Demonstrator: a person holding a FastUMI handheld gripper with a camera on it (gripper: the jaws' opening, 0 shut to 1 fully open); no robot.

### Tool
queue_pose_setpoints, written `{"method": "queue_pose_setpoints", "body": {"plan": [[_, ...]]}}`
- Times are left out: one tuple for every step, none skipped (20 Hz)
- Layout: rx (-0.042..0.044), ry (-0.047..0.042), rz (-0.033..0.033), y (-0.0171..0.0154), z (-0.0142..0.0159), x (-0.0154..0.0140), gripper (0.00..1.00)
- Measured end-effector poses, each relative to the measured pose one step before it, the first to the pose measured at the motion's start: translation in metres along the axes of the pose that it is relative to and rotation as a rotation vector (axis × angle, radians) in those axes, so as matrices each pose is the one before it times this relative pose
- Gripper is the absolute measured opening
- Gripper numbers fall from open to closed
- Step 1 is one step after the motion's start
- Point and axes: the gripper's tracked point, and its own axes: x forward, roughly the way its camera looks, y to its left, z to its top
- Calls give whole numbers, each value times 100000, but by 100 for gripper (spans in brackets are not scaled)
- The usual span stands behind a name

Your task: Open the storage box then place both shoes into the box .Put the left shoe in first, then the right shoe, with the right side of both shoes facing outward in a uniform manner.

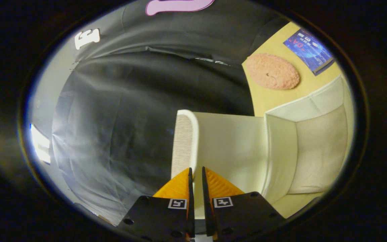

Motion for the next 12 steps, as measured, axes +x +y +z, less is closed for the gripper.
{"method": "queue_pose_setpoints", "body": {"plan": [[176,257,-1025,-31,-23,32,14],[20,99,-518,84,-169,-138,15],[-200,-465,-173,-68,200,-21,15],[-213,-406,-212,-231,184,58,15],[-112,-135,-5,-106,241,-60,15],[-95,-470,-260,-135,256,-157,15],[-231,-990,-464,-225,464,-160,15],[-605,-938,-659,-375,428,-328,15],[-671,-1095,-664,-400,540,-366,15],[-749,-994,-877,-490,491,-447,15],[-753,-1255,-891,-518,657,-450,15],[-883,-1613,-925,-346,624,-668,15]]}}
